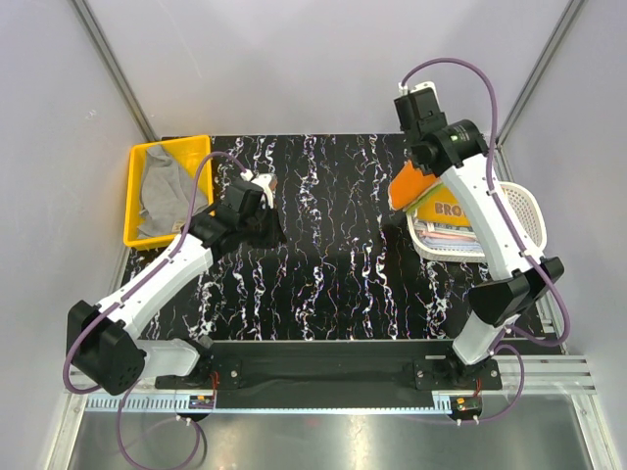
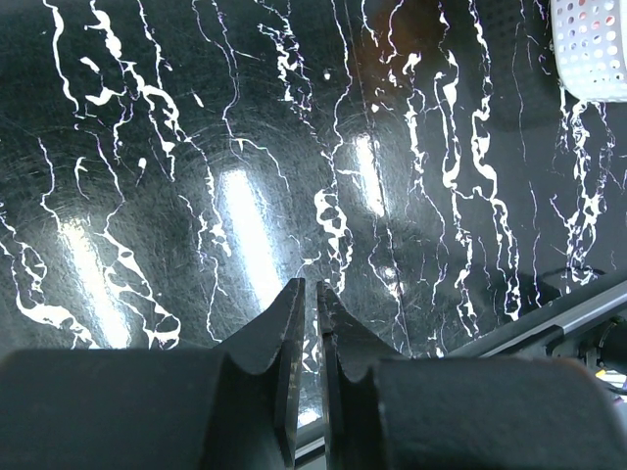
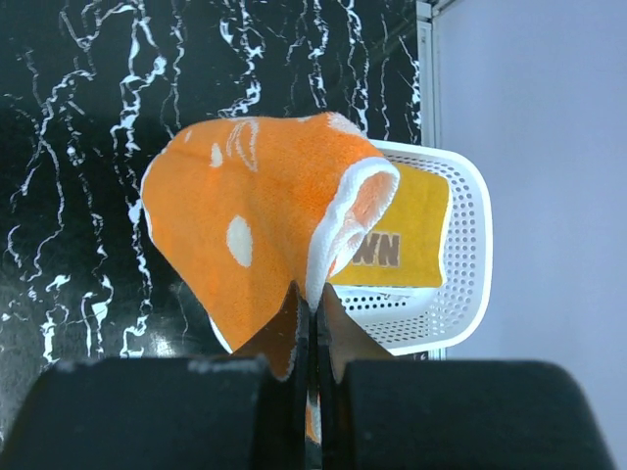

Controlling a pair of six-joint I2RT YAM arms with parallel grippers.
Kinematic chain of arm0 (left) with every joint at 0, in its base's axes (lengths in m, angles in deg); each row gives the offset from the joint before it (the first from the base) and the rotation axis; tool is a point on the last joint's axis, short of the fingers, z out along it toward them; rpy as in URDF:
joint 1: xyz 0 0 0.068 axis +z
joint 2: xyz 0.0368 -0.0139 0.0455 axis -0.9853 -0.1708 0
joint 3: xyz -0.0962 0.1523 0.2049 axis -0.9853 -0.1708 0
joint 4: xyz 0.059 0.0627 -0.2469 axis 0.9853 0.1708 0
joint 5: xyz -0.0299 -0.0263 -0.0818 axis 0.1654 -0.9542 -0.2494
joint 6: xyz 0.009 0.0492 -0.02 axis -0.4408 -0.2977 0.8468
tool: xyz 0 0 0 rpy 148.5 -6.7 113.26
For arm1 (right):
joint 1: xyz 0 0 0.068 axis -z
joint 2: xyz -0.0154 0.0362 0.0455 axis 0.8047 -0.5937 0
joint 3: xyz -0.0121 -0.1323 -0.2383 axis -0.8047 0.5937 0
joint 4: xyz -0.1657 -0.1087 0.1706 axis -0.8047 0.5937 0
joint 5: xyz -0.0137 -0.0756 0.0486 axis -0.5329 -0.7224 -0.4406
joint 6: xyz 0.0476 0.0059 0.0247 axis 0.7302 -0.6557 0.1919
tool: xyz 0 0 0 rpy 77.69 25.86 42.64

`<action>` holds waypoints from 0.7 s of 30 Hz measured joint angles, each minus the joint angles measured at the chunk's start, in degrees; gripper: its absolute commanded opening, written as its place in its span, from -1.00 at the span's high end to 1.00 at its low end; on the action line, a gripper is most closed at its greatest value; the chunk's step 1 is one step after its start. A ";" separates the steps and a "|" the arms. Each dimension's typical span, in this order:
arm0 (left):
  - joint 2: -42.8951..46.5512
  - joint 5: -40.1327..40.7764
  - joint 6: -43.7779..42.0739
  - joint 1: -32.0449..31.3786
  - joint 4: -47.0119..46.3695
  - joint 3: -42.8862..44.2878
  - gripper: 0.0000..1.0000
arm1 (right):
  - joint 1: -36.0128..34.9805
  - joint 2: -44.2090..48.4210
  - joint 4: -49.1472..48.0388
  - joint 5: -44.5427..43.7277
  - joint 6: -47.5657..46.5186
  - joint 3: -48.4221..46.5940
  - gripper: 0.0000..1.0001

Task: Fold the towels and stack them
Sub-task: Neatly place the folded towel into the bin

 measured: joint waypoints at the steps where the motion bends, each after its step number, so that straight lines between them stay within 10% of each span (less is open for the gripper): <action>1: 0.02 -0.09 -0.02 0.00 0.02 0.00 0.71 | 0.90 0.13 -0.07 0.24 -0.04 -0.09 1.00; 13: -1.40 -1.01 -0.22 -0.13 0.09 0.00 0.72 | 21.97 6.27 -9.44 11.91 0.17 18.05 0.98; 18: -2.51 -2.10 -0.20 -0.37 0.02 -0.02 0.72 | 29.57 3.43 -14.51 15.21 2.51 25.90 0.71; 21: -3.06 -2.58 -0.17 -0.52 0.02 -0.13 0.72 | 31.95 -1.22 -16.13 16.00 5.05 26.71 0.18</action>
